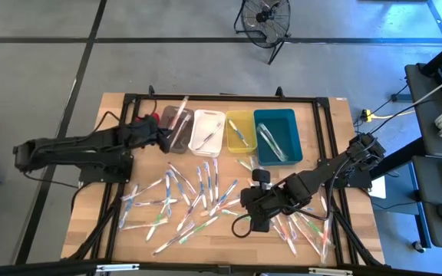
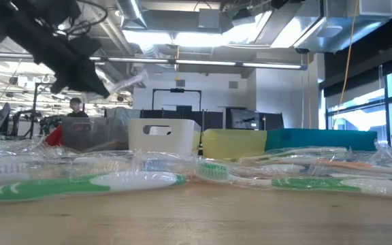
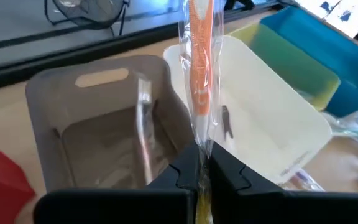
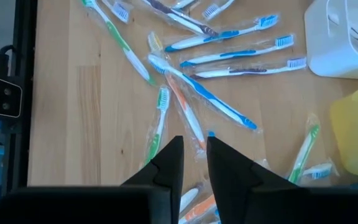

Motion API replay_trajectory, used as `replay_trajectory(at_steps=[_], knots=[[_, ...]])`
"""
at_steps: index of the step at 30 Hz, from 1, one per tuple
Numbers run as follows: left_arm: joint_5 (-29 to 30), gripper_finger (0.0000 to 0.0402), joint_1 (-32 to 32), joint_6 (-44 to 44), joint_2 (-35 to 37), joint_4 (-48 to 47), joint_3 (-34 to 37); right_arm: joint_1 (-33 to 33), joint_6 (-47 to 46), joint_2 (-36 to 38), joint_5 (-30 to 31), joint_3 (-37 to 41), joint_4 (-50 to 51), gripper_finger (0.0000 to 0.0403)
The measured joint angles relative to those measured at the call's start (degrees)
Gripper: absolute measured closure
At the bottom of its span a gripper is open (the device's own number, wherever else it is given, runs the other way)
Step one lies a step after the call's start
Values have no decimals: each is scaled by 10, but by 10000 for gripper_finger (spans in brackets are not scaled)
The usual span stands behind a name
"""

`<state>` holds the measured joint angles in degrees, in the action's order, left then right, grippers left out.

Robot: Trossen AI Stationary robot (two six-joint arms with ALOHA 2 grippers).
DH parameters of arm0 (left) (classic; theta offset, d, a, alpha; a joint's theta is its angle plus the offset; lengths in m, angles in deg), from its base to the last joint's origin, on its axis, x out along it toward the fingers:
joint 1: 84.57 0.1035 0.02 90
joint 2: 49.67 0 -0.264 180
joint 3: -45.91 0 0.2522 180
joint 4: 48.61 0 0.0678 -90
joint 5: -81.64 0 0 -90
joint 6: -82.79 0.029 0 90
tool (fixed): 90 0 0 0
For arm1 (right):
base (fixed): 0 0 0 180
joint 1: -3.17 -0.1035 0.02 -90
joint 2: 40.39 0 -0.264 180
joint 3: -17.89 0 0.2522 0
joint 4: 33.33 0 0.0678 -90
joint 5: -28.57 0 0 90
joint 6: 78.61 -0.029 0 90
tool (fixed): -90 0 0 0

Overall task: Pick & Place Toothbrushes
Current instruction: Put the orange toothbrush into the black bin

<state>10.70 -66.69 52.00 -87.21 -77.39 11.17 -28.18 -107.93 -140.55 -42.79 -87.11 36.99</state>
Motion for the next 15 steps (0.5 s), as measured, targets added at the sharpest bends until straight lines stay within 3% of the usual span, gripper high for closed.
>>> replay_trajectory(at_steps=[9, 15], knots=[[-68, 395, 85, 0, -35, 50, 63, 0, 13, 0, 0, 0, -2, 350], [-127, 395, 117, 14, -75, 78, 67, 0, 13, 0, 0, 0, -5, 358]])
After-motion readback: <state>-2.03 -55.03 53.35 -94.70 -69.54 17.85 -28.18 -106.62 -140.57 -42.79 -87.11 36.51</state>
